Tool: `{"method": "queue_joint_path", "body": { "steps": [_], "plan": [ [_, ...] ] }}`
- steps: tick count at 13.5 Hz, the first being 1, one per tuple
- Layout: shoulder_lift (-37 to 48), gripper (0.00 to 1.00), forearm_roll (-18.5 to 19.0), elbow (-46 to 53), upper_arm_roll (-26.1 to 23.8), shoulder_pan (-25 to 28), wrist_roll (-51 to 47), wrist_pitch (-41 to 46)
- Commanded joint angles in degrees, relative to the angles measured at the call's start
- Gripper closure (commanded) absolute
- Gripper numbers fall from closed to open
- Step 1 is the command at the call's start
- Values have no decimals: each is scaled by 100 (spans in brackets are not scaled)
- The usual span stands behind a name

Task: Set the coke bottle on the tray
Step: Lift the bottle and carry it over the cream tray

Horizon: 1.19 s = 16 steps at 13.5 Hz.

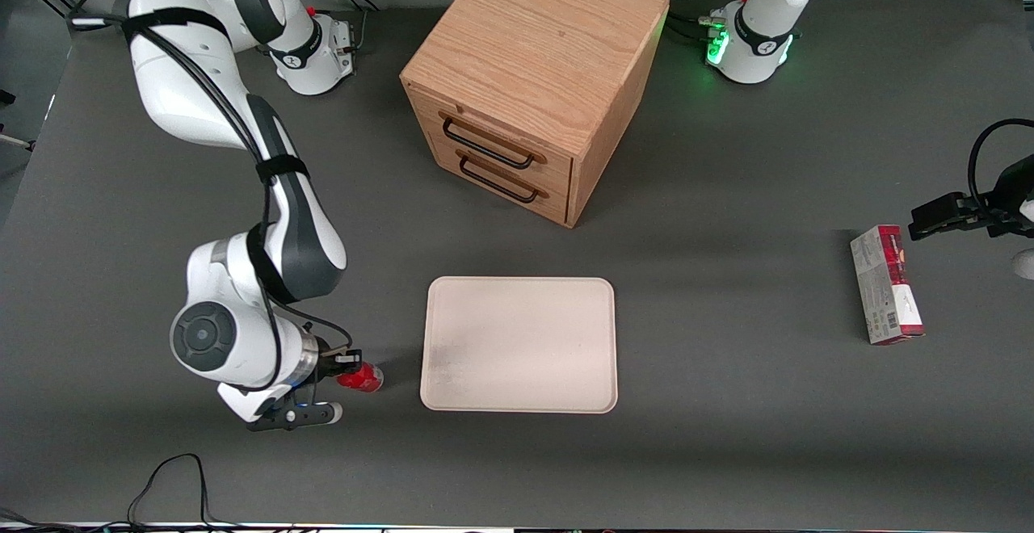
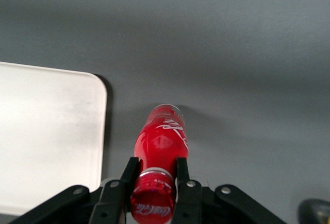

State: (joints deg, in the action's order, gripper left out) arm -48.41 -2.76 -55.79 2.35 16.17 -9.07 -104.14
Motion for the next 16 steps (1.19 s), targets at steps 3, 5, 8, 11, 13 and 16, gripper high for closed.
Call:
{"method": "queue_joint_path", "body": {
  "steps": [3,5,8,11,13,16],
  "plan": [
    [1112,77,-75,227,29,9,-77,1192],
    [1552,77,-75,227,38,0,-42,1675],
    [1774,77,-75,262,11,35,-42,1897],
    [1765,77,-75,375,-41,393,-50,1871],
    [1695,77,169,402,-41,833,-33,1810],
    [1677,77,355,411,-50,1204,-68,1739]
  ]
}}
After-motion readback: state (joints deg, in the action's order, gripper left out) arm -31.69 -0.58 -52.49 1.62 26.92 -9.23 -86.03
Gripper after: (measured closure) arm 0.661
